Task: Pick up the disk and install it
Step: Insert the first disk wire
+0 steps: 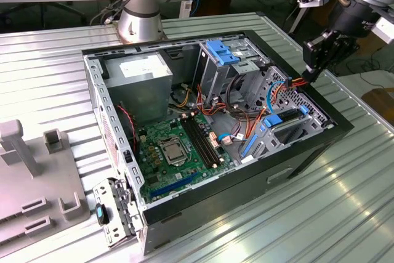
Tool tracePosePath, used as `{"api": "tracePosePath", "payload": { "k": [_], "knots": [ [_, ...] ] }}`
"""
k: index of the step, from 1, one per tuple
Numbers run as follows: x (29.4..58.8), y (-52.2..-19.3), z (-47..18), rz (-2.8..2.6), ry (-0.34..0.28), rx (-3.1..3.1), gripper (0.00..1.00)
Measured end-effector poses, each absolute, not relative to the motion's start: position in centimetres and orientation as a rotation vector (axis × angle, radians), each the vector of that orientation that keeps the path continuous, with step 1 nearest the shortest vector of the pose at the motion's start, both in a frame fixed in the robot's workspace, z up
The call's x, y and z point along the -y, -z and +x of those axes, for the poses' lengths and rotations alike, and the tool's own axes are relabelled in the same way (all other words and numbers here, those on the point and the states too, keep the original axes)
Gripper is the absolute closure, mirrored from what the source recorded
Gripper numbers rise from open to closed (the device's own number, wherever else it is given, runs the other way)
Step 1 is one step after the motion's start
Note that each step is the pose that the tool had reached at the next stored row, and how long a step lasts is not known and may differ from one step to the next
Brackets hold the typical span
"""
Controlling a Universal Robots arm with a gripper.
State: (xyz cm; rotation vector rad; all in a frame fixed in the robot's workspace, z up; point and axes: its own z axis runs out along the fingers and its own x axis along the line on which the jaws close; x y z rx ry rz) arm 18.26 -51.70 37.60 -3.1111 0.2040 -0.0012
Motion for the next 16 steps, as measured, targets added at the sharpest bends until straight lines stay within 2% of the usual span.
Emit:
{"api": "tracePosePath", "payload": {
  "k": [16],
  "knots": [
    [51.70, -37.56, 18.26, -3.066, 0.006, -0.567, 0.84]
  ]
}}
